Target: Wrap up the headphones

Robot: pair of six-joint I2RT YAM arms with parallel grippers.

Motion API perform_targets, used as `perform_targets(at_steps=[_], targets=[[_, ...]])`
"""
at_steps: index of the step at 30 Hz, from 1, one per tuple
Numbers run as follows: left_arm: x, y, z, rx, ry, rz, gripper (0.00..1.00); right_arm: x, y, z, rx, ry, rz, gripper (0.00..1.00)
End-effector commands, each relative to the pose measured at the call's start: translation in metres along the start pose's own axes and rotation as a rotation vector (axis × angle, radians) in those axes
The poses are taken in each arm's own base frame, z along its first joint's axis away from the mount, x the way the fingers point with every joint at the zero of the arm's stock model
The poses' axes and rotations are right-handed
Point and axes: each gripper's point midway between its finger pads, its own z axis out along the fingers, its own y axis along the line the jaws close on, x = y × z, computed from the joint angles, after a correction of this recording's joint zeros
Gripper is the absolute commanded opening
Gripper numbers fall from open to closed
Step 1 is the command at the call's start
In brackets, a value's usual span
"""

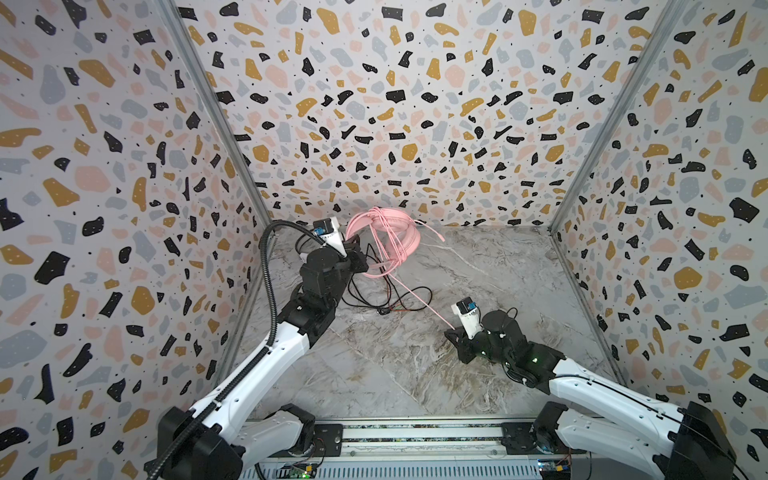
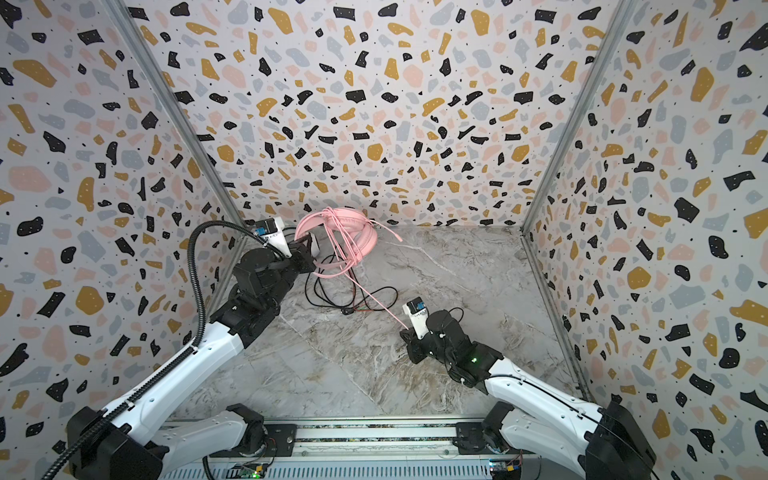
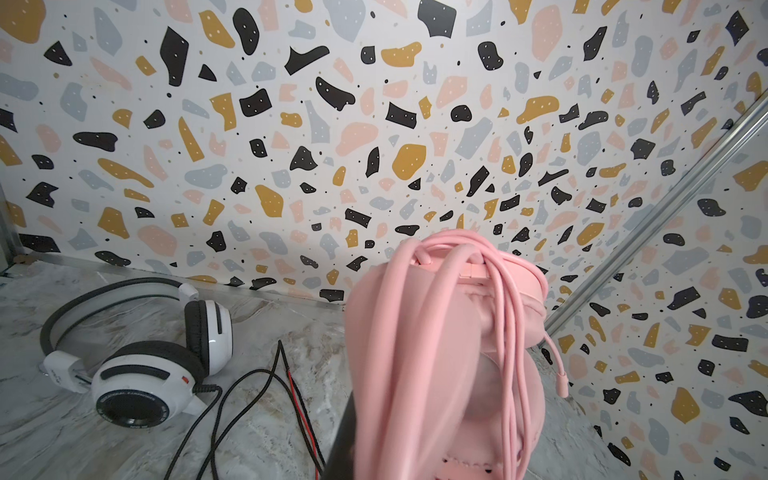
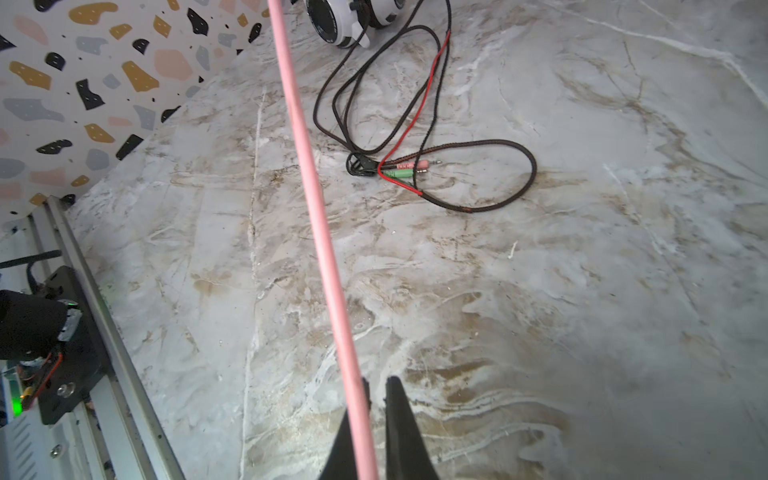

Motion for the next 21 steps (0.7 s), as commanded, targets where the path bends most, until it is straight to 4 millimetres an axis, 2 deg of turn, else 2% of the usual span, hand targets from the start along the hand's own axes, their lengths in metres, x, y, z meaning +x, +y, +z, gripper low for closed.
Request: perform_targets(at_steps=[1,12,16,21], targets=[[-0.063,-0.002,-0.023,0.013,-0.22,-0.009,0.0,-0.008,-0.022,-0.014,0.124,0.01,-0.011,0.02],[-0.061,0.009,-0.039,-0.019,-0.204,0.058,0.0,-0.023,-0.067,-0.034,0.244,-0.038,0.148,0.02],[-0.057,0.018,-0.041,-0.068,-0.19,0.084,0.0,-0.031,-0.069,-0.041,0.236,-0.061,0.156,0.02],[-0.047,0.021,-0.035,-0.081,-0.156,0.123,0.0,-0.04,-0.056,-0.048,0.176,-0.086,0.15,0.02]])
